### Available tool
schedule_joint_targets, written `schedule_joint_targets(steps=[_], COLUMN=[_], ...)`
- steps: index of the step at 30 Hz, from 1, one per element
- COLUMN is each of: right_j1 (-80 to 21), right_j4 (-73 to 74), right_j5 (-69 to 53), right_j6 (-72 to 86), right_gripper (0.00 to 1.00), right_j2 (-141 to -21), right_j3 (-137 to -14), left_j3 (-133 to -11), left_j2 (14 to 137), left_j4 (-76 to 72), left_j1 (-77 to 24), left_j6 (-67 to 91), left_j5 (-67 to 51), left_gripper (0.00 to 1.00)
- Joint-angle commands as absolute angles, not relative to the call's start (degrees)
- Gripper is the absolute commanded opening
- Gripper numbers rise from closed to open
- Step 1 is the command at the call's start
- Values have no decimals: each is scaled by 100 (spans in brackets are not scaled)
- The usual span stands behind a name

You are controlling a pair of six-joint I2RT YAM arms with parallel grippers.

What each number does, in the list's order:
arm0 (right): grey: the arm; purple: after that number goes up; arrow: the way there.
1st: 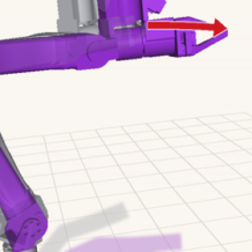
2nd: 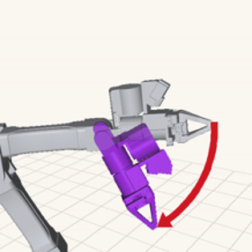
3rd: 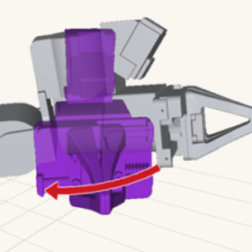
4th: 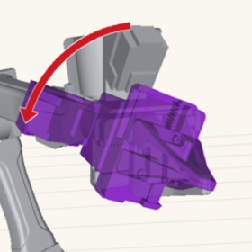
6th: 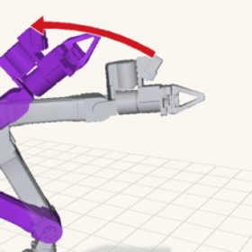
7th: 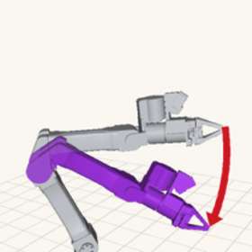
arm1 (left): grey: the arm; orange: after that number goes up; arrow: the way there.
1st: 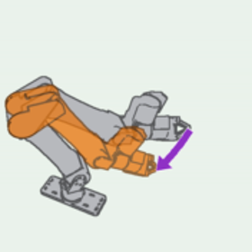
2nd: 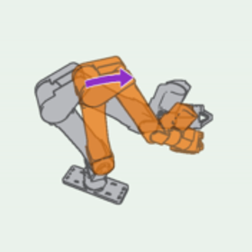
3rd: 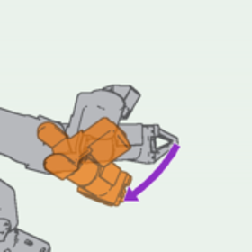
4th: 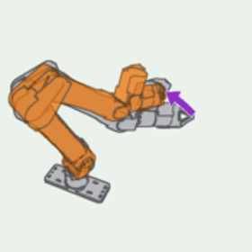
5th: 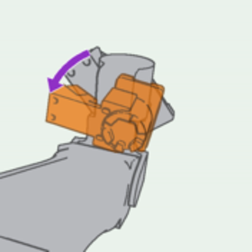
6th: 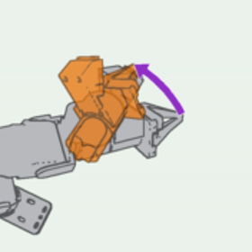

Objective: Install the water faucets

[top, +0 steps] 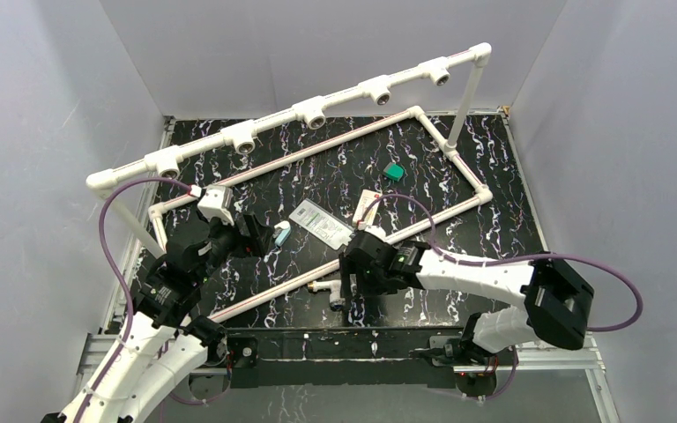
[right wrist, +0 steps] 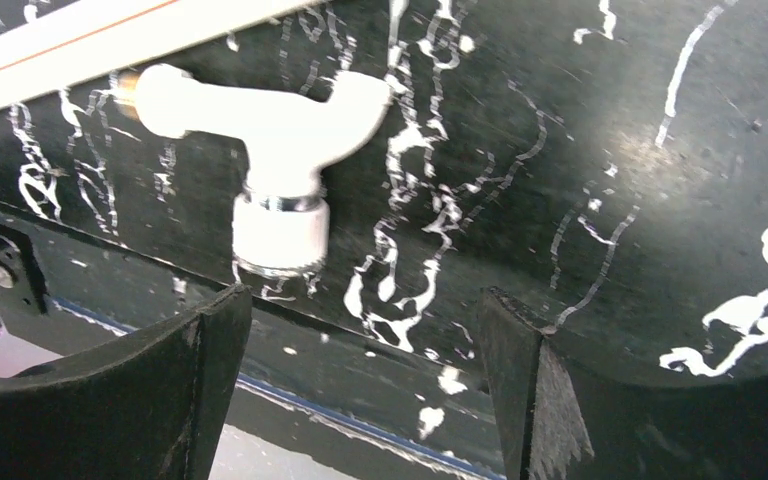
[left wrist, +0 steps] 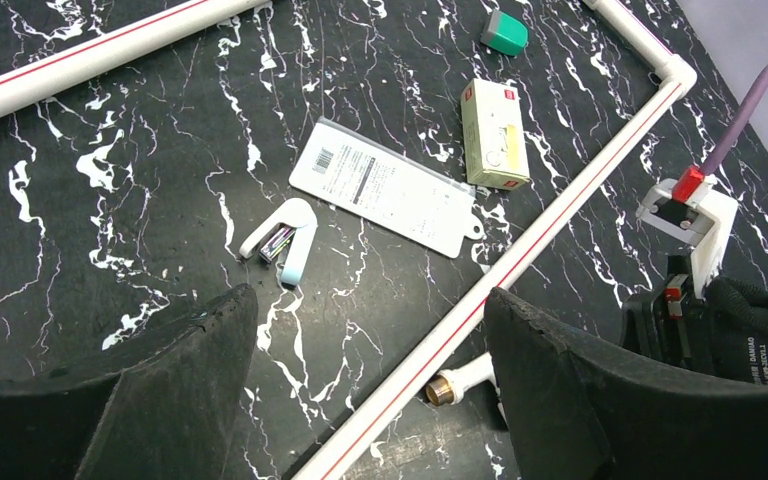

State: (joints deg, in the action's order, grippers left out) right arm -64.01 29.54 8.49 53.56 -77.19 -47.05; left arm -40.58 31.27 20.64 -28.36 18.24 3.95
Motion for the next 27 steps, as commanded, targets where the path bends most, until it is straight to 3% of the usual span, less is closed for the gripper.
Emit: schedule_joint_targets(steps=[1, 8, 27], right_j1=[-6587, -6881, -7212], right_j4=[2605, 2553, 2777], right_j5=[1288, 1600, 1799], right_j6=[5469, 5523, 5590], right_gripper=[89, 86, 61], right_j2=[-7985, -8524, -9275], right_j3=[-5158, -5499, -5812], left_j3=[-4078, -4078, -4087], left_j2=[3180, 3226, 3305], left_j4=[2122, 2132, 2140], left_j1=[-2848, -2849, -2852], left_j6=[1855, 1854, 1863], left_j5=[465, 501, 520], left_gripper=[80, 80, 80])
